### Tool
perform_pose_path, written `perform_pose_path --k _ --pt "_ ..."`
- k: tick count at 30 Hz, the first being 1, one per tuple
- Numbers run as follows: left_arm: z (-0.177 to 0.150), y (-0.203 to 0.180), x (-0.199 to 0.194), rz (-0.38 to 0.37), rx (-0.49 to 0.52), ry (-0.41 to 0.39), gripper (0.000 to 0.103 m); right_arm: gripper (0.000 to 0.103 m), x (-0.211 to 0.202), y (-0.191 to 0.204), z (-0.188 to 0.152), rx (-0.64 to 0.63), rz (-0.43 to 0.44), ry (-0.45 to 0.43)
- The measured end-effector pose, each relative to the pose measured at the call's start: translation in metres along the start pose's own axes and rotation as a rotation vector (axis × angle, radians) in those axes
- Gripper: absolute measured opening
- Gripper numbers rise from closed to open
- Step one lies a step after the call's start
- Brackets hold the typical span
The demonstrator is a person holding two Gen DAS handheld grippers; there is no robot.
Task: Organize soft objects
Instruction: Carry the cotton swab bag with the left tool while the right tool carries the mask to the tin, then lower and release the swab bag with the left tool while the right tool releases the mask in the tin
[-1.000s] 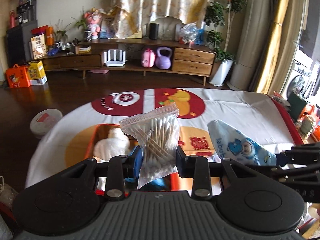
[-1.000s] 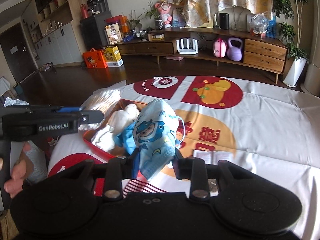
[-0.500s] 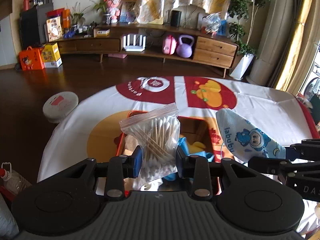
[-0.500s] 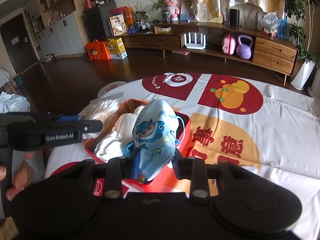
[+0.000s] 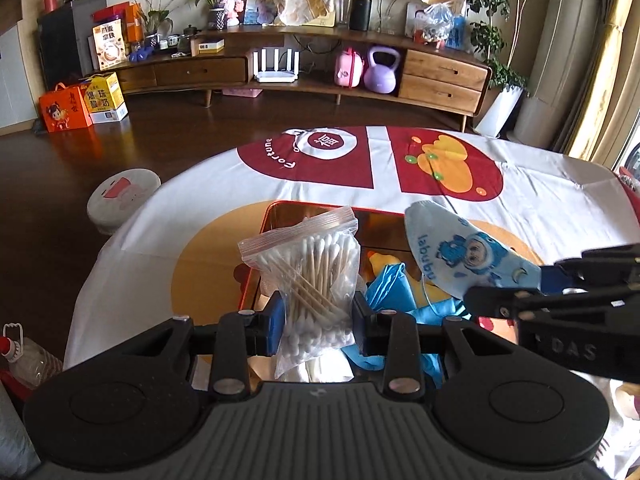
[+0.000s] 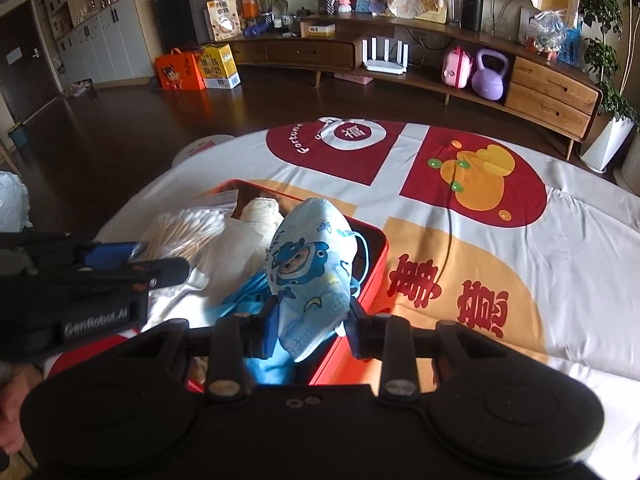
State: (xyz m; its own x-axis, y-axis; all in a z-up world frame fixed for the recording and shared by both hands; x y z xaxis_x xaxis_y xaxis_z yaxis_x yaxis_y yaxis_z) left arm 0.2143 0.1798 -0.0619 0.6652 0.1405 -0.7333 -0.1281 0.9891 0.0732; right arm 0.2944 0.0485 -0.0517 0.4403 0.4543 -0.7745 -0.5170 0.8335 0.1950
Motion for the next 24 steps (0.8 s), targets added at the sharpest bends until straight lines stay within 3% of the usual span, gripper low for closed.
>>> perform_pose_path --k 24 --pt "-0.005 0.003 0.046 -0.014 -0.01 0.066 0.033 0.038 0.054 0.013 0.001 -0.077 -0.065 0.053"
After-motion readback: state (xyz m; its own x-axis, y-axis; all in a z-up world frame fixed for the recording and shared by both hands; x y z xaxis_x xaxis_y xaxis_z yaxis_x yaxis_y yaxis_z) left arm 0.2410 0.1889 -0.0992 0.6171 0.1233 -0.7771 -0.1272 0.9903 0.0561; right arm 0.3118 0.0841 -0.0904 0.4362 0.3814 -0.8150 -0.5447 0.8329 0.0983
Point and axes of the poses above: each gripper's, at about its wrist camera, not at the fingertips, and x roughly the way its jaws point, y to its left, z to its top, the point moved 1 cm from there along x, roughly the way its jaws point, and after that the axes turned 11 degrees about x, right-handed, at the moved point
